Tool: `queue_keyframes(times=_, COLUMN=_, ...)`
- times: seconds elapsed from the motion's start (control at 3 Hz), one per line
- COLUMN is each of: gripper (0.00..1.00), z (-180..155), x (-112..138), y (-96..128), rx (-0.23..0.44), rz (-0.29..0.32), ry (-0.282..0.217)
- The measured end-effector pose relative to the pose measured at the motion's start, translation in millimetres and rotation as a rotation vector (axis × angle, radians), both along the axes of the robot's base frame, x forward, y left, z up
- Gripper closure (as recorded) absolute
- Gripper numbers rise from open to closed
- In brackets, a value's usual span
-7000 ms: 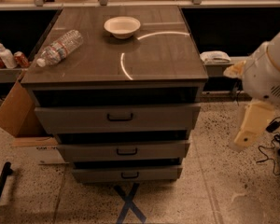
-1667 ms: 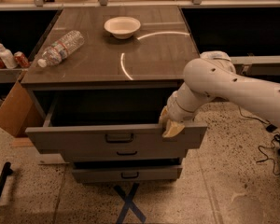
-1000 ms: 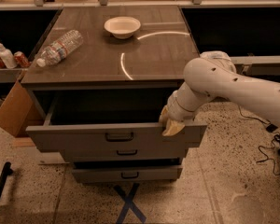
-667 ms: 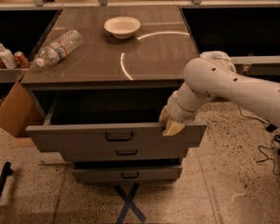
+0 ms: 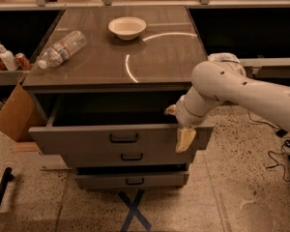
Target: Open top drawer
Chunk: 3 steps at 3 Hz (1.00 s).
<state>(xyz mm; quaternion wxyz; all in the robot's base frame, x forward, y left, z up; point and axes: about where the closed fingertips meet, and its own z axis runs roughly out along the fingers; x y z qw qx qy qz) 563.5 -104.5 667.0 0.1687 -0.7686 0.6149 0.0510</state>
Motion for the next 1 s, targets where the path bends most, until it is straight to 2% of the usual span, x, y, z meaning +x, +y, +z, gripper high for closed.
queue_keyframes(times=0.33, gripper=0.00, z=0, x=0, y=0, rx=0.000, rz=0.001, ry=0.001)
queue_keyframes(times=0.67, gripper=0.00, z=-7, x=-7, y=3, rx=0.006, rz=0.031, ry=0.036)
queue_keyframes(times=1.0, gripper=0.26, z=-16, x=-22, y=9, rx=0.007, rz=0.069, ry=0.081)
